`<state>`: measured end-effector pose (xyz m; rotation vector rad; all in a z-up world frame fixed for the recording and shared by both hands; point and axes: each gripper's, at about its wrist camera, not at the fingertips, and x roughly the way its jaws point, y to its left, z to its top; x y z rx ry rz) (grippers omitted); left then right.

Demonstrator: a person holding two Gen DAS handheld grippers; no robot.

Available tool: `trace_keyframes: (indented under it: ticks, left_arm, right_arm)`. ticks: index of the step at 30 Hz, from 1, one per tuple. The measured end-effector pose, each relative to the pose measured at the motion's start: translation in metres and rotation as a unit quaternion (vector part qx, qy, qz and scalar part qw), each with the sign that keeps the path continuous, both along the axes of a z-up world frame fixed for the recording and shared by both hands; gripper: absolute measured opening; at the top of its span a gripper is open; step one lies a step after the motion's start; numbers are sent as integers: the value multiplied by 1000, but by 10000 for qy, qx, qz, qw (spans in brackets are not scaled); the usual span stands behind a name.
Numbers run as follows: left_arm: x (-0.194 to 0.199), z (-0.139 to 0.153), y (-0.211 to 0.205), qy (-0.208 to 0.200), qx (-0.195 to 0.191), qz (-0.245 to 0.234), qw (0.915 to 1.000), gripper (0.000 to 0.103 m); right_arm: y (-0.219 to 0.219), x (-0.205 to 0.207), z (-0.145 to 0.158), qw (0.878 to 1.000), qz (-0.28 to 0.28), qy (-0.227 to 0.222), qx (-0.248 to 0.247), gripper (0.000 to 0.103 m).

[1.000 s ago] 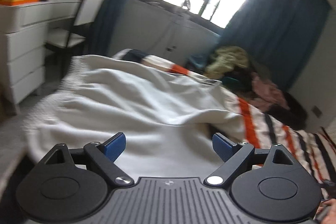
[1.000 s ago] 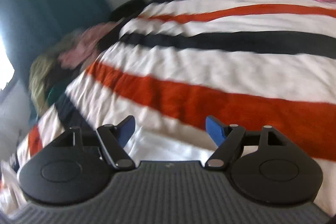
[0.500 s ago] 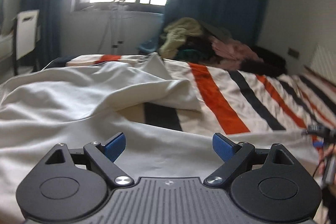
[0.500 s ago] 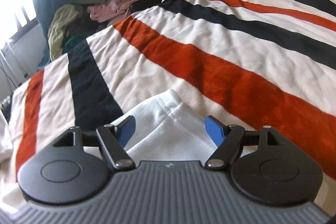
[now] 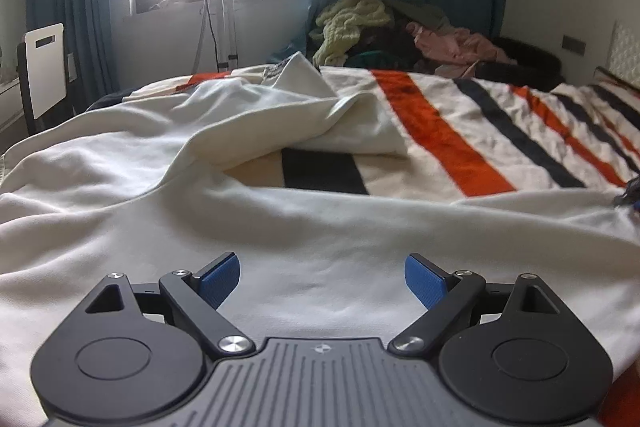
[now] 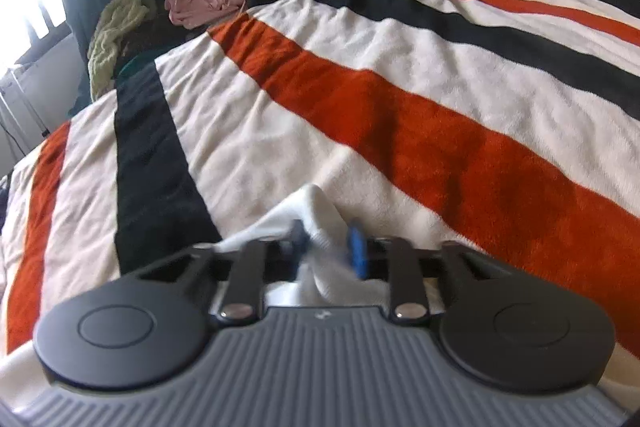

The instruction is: Fold clothes

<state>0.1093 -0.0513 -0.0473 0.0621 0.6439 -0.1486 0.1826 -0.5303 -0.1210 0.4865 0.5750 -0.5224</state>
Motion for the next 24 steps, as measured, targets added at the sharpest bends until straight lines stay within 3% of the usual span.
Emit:
trace_keyframes:
  ticks: [4,11,14,16,17,24]
  left_arm:
    - [1,-5,7,151,-159,62,9997,91]
    - [-4,-1,9,-17,-168,214,9996,91]
    - [-5,0,9,-33,-246,195,9995,91]
    - [-8,2,6,-104,-197,174,9996,91]
    - [-9,2,5,-138,-161,169,9996,91]
    - [-24,11,2,-427,-80,135,9990,91]
  right_arm:
    - [1,-6,15,9983,-487,-318,-99,11]
    - [0,-4,5,9979,-604,-84,-239,15]
    - [8,-4,13,9975,-543,20,-452,35]
    - [14,-8,20,9971,-587,33,-482,68]
    - [17,-11,26,9969,-615,-6,-500,72]
    - [54,-42,73,9965,-474,-463,-514,73]
